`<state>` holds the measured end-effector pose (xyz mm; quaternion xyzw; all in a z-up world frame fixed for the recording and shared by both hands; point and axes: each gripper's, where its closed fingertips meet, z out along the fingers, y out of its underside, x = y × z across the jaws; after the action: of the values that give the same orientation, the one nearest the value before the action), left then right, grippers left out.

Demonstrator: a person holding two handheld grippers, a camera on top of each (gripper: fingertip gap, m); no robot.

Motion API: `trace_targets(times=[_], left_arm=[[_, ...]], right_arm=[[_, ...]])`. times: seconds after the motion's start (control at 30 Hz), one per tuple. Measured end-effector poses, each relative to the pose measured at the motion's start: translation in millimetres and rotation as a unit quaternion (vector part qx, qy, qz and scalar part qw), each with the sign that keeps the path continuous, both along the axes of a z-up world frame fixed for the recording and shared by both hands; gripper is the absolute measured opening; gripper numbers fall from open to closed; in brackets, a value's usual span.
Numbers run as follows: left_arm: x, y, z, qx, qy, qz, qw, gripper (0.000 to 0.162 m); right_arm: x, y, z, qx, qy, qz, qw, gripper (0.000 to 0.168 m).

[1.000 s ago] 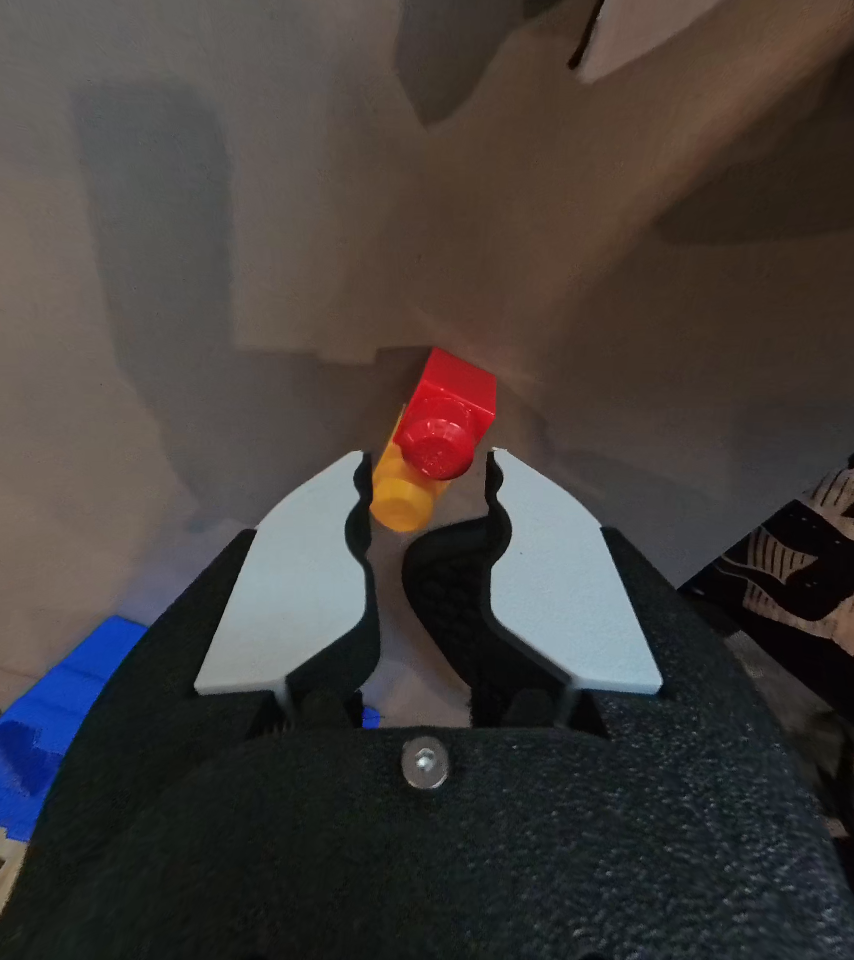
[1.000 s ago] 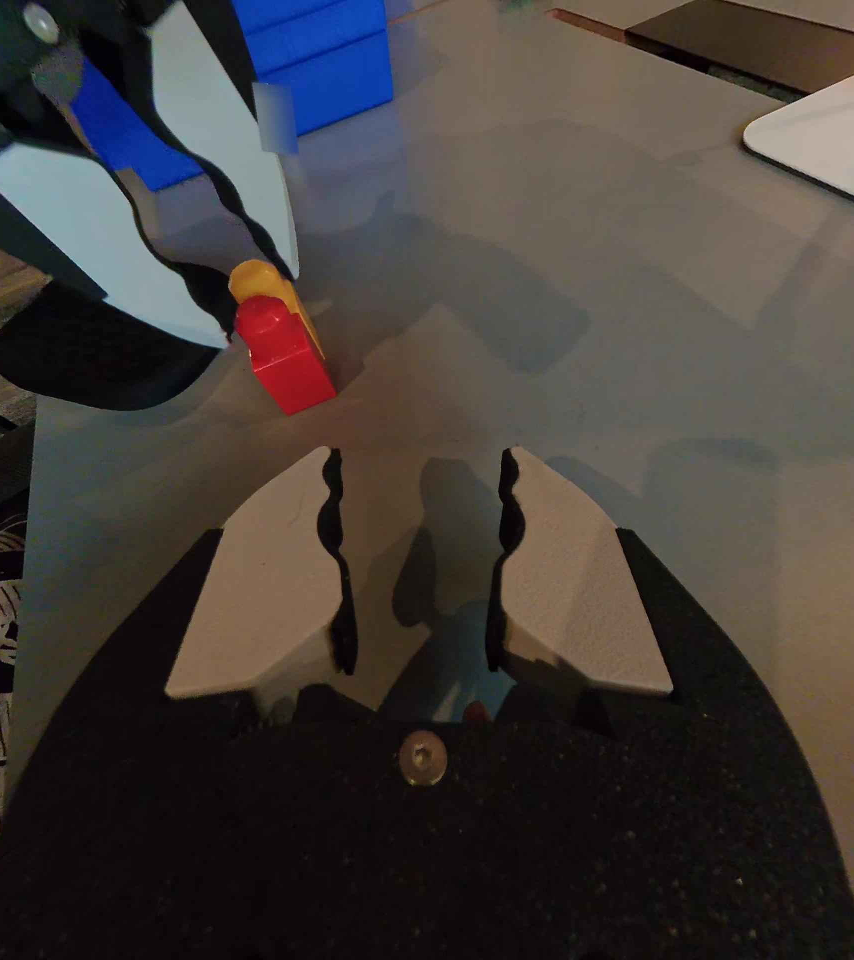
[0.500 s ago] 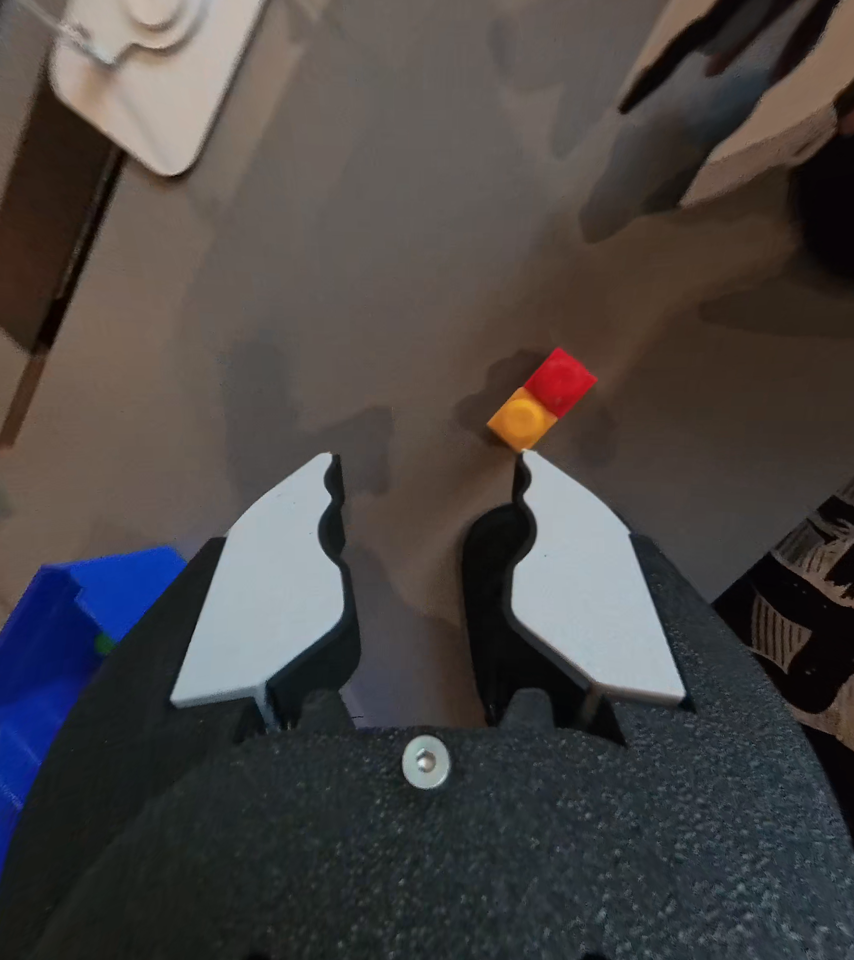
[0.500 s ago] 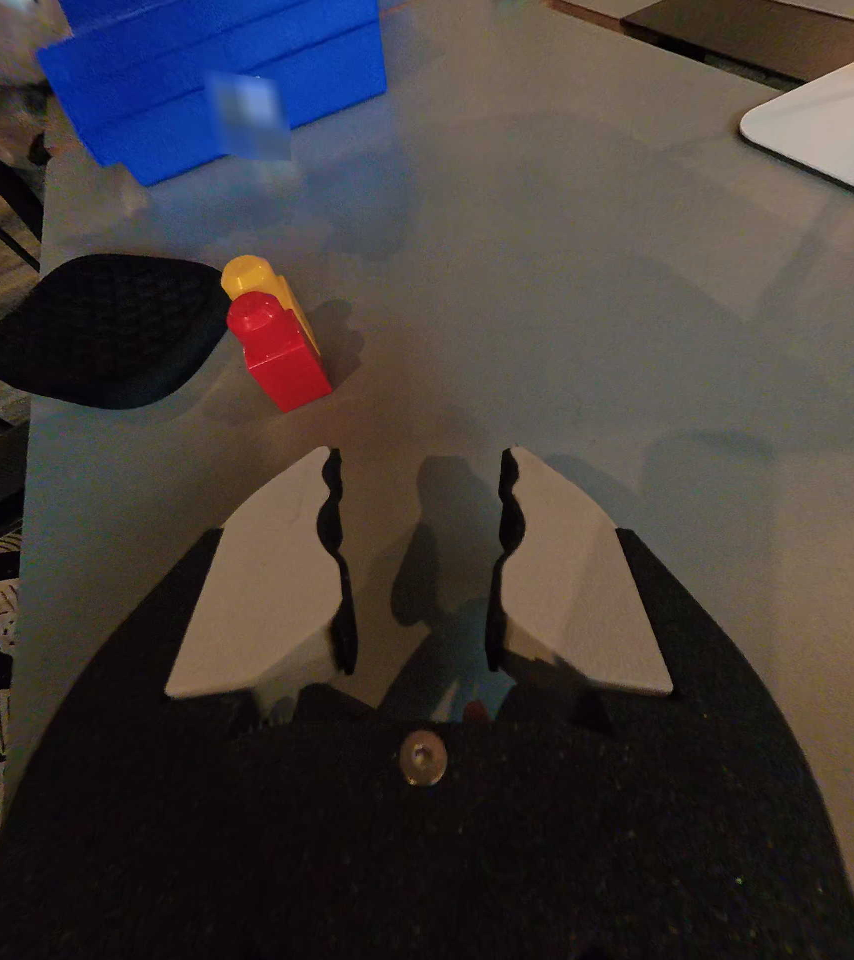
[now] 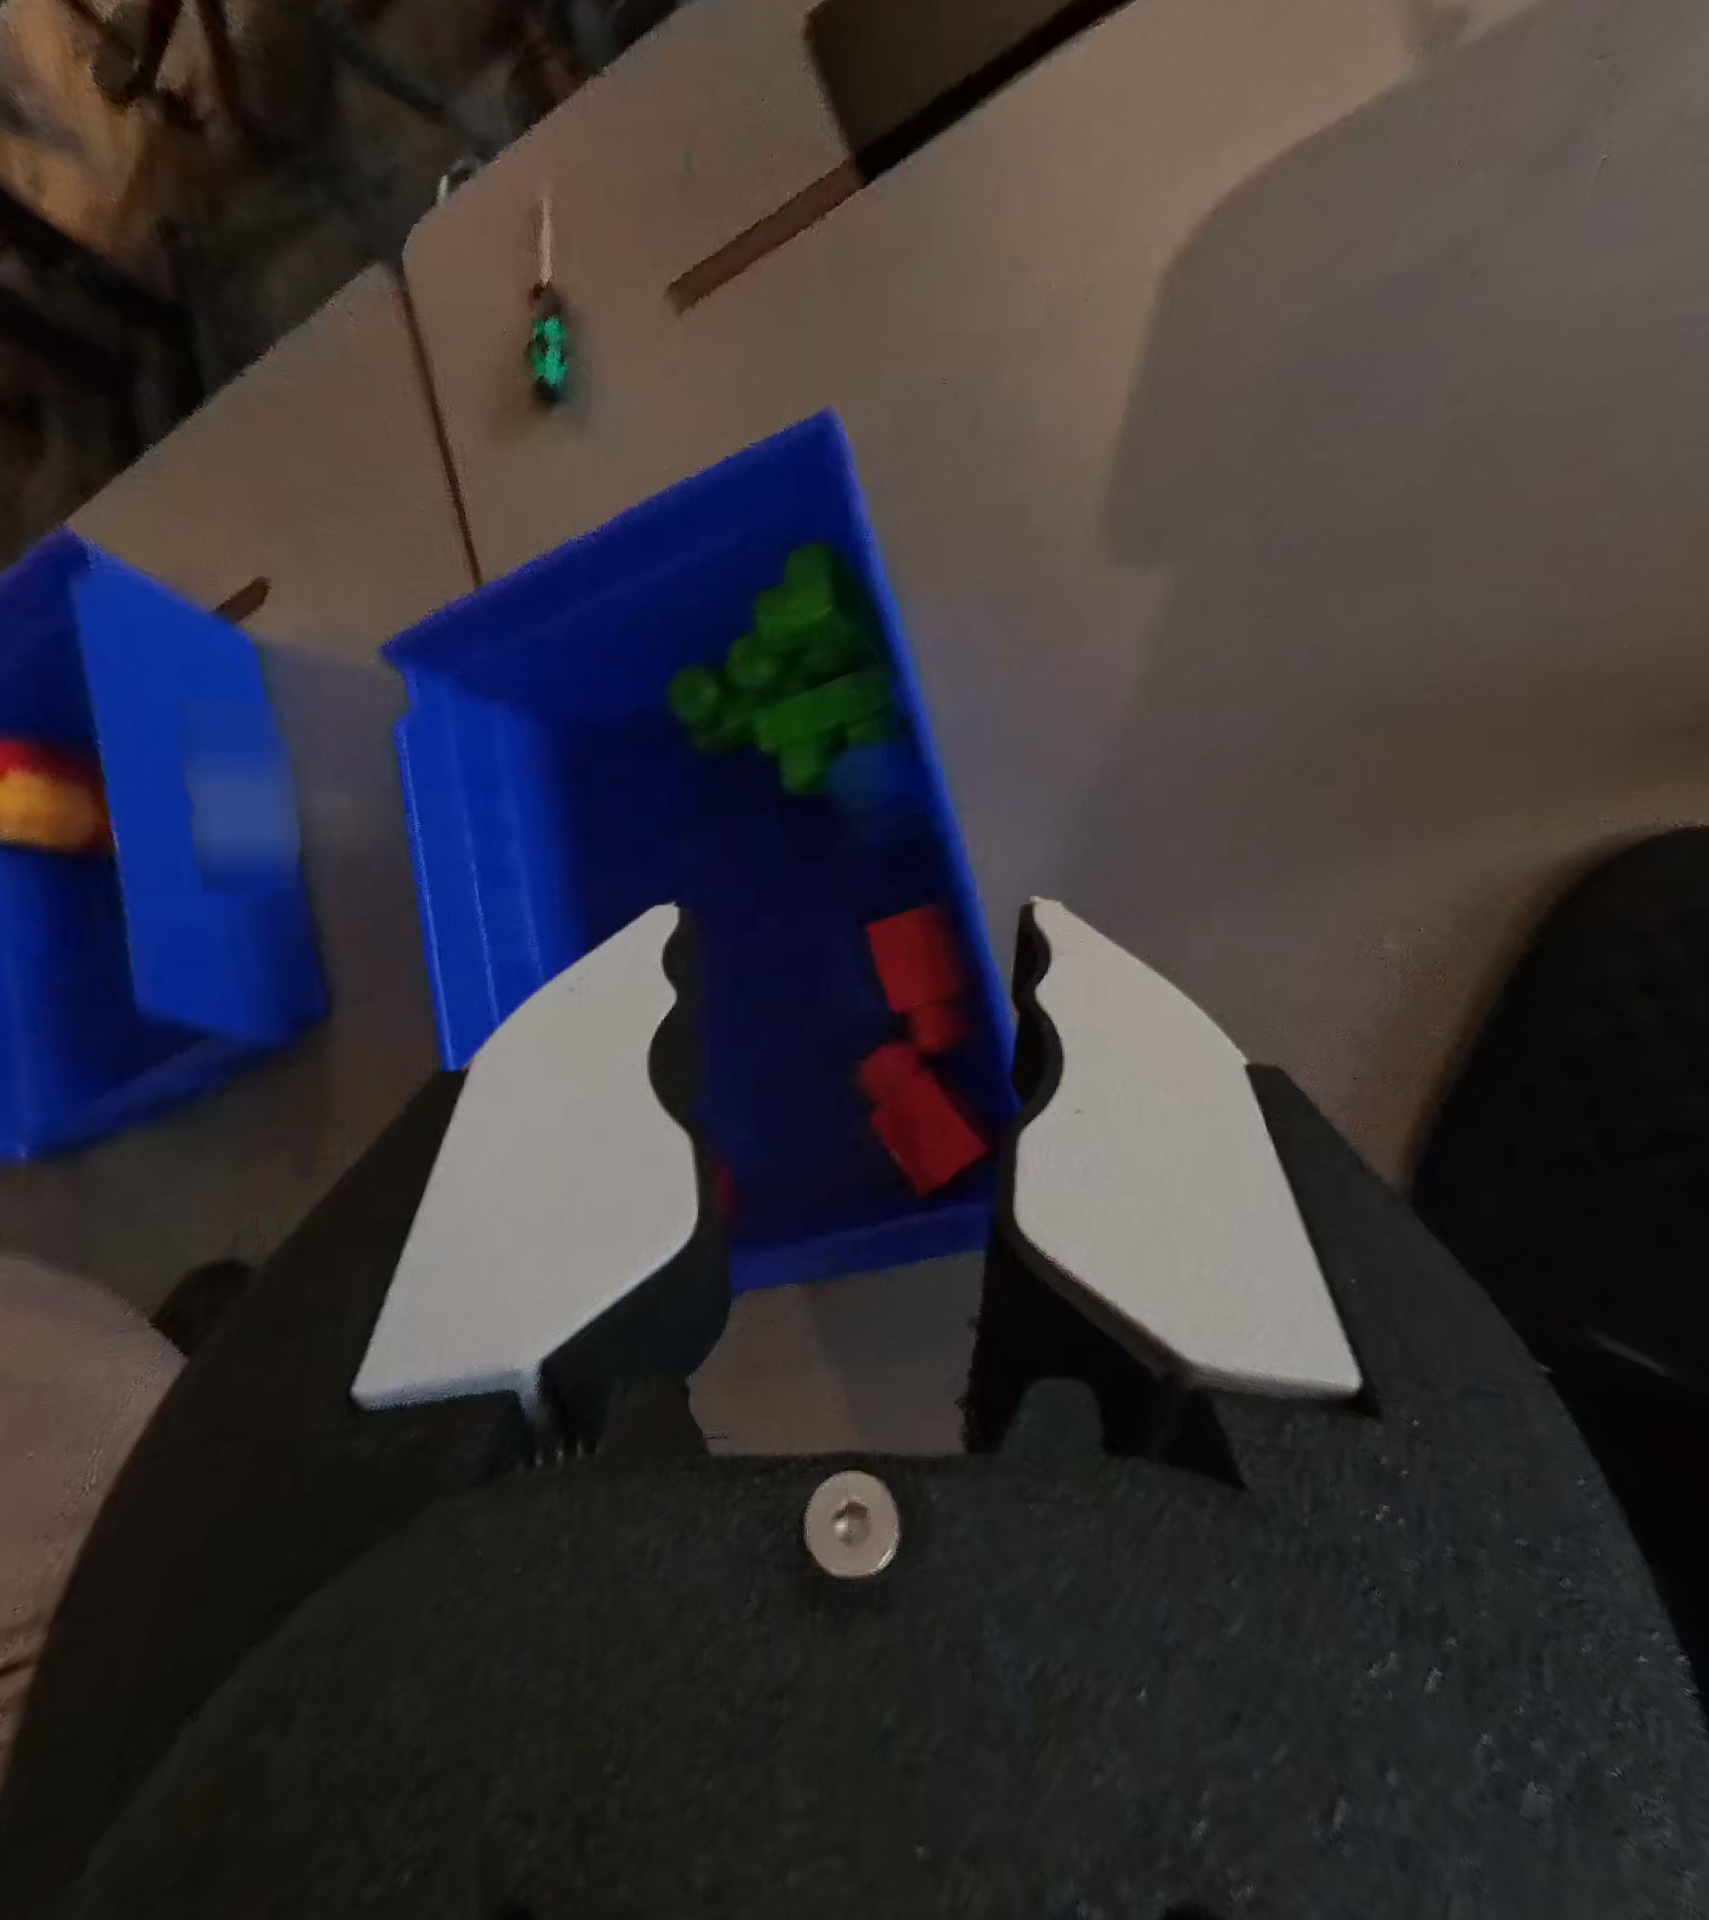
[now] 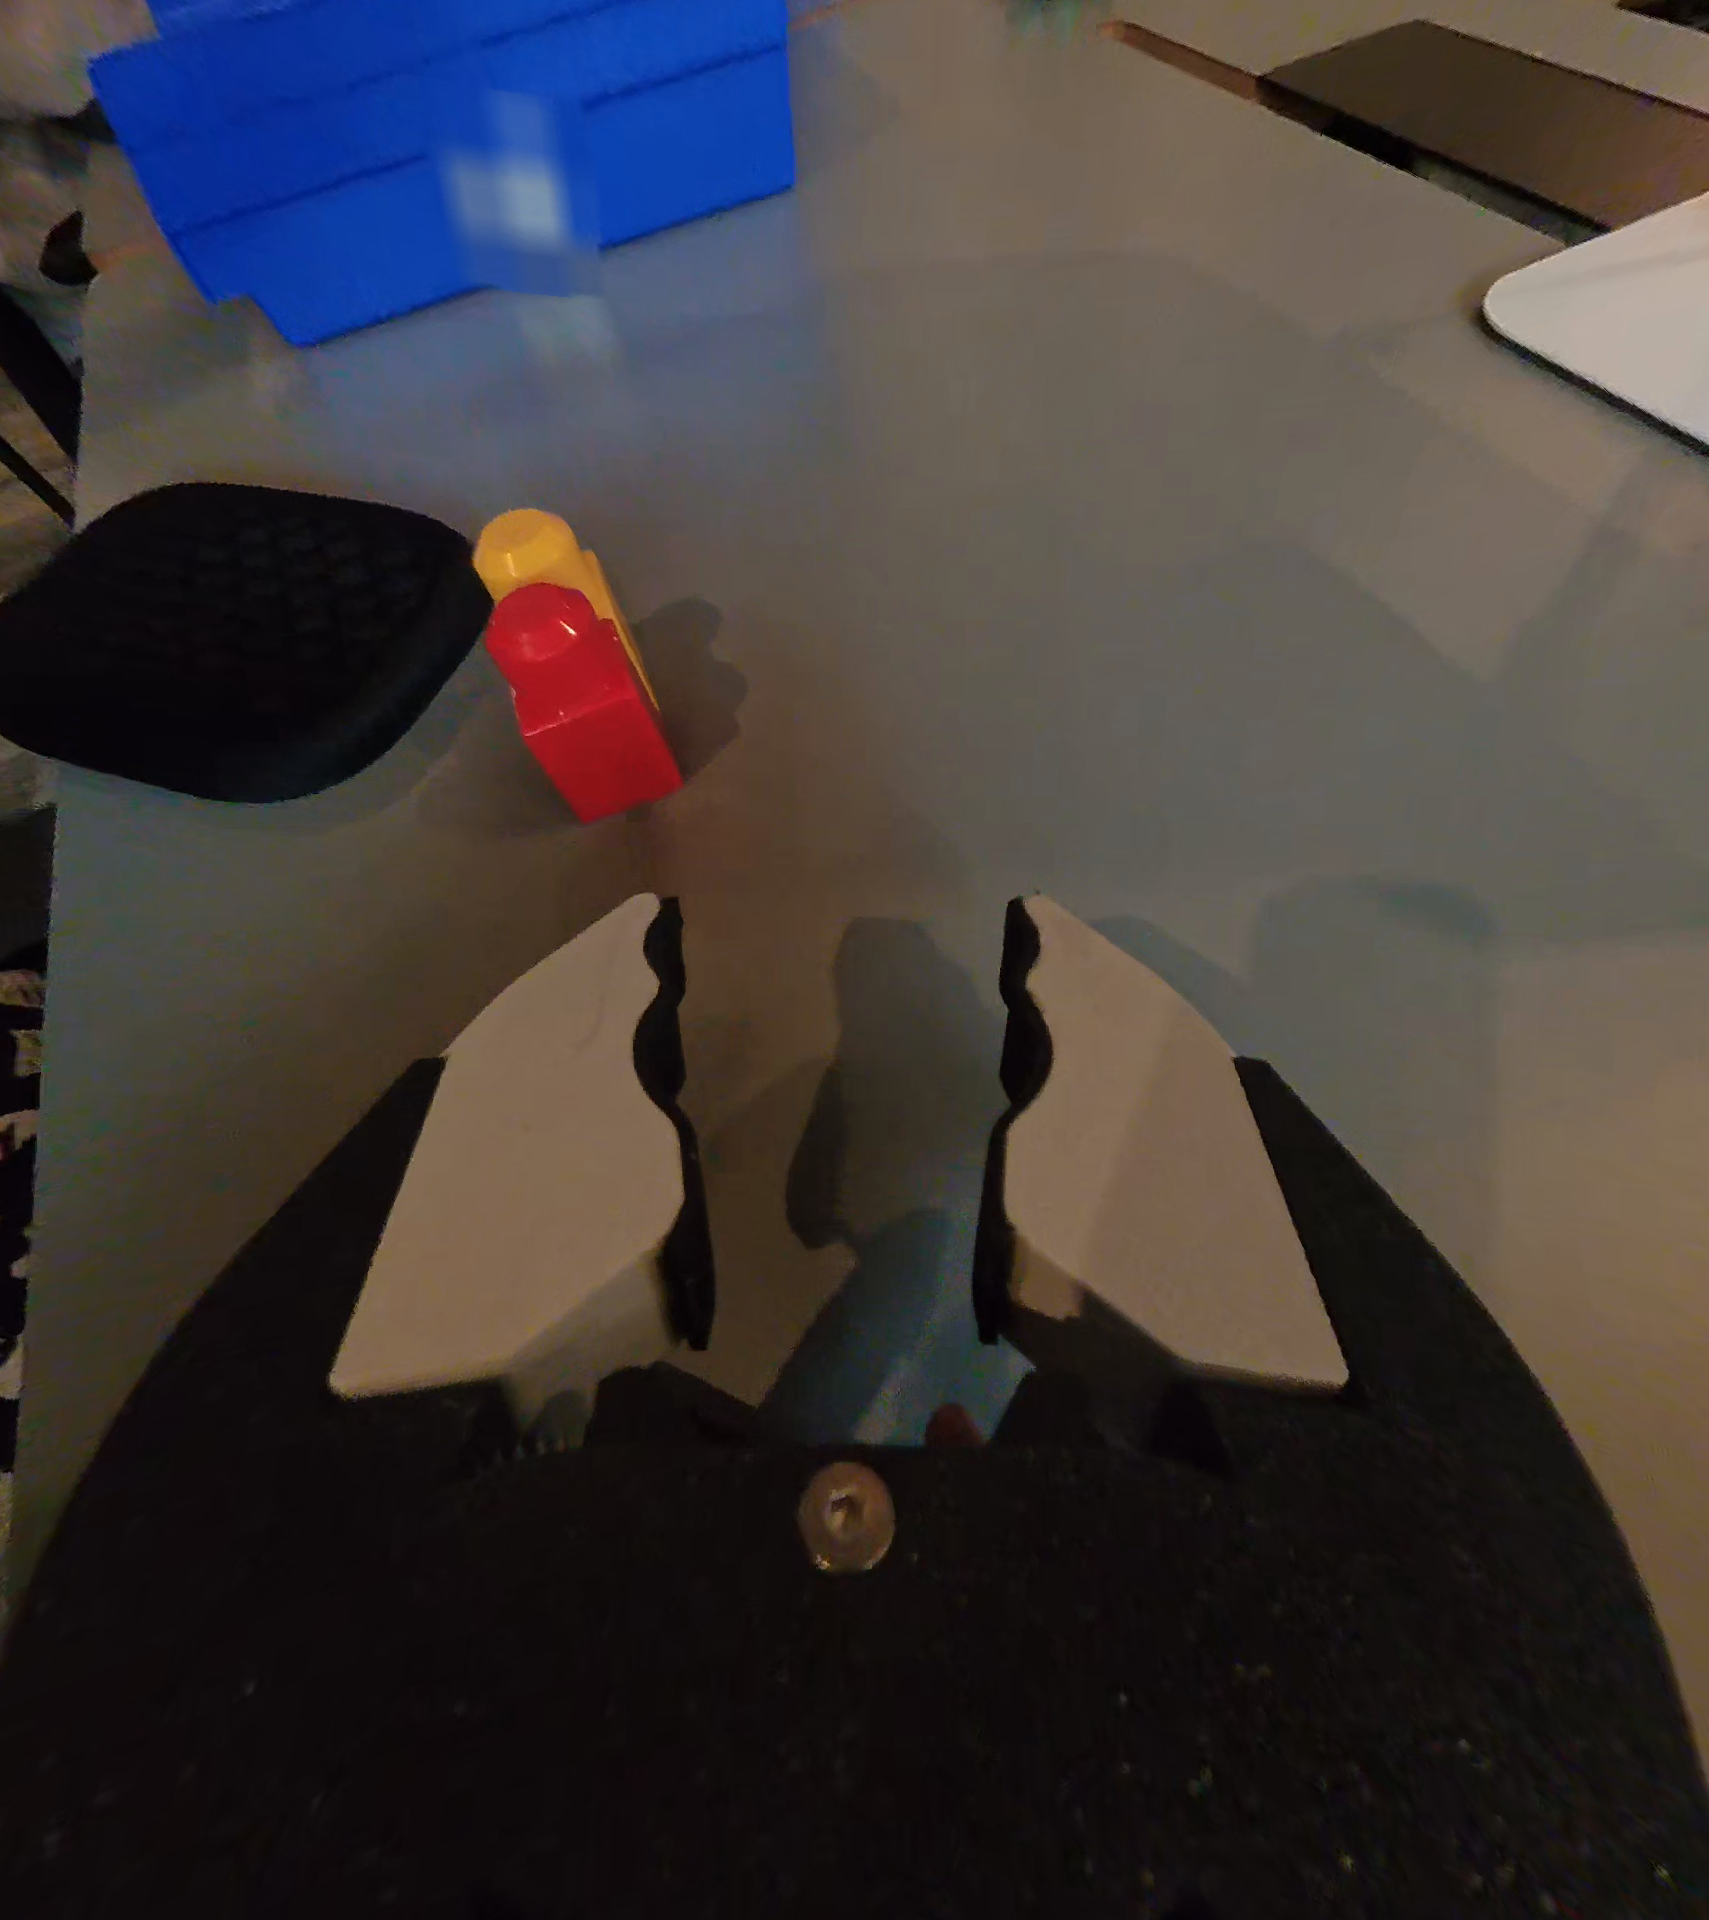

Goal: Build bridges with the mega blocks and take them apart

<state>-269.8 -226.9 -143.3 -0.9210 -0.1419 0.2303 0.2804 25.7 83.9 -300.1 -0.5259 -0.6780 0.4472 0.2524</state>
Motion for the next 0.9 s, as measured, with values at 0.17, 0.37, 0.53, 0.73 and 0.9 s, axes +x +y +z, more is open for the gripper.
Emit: trace_targets(times=[0.17, 0.37, 0.53, 0.73, 0.9], left_arm=[[-47, -17, -40, 0.007, -0.035, 0.032, 0.999, 0.059], [-101, 3, -100, -0.044, -0.032, -0.055, 0.997, 0.059], [-143, 24, -135, -0.069, -0.018, -0.118, 0.99, 0.058], [-172, 36, -158, -0.1, -0.011, -0.189, 0.977, 0.053], [-179, 43, -166, -0.108, -0.009, -0.244, 0.964, 0.052]], right_arm=[[0, -3, -1, 0.0, -0.002, 0.006, 1.0, 0.059], [-1, -5, -6, -0.017, -0.012, 0.011, 1.0, 0.059], [-3, -1, -8, -0.032, -0.018, 0.003, 0.999, 0.058], [-1, 3, -6, -0.034, -0.012, -0.004, 0.999, 0.058], [0, 2, -7, -0.023, -0.014, -0.002, 1.0, 0.058]])
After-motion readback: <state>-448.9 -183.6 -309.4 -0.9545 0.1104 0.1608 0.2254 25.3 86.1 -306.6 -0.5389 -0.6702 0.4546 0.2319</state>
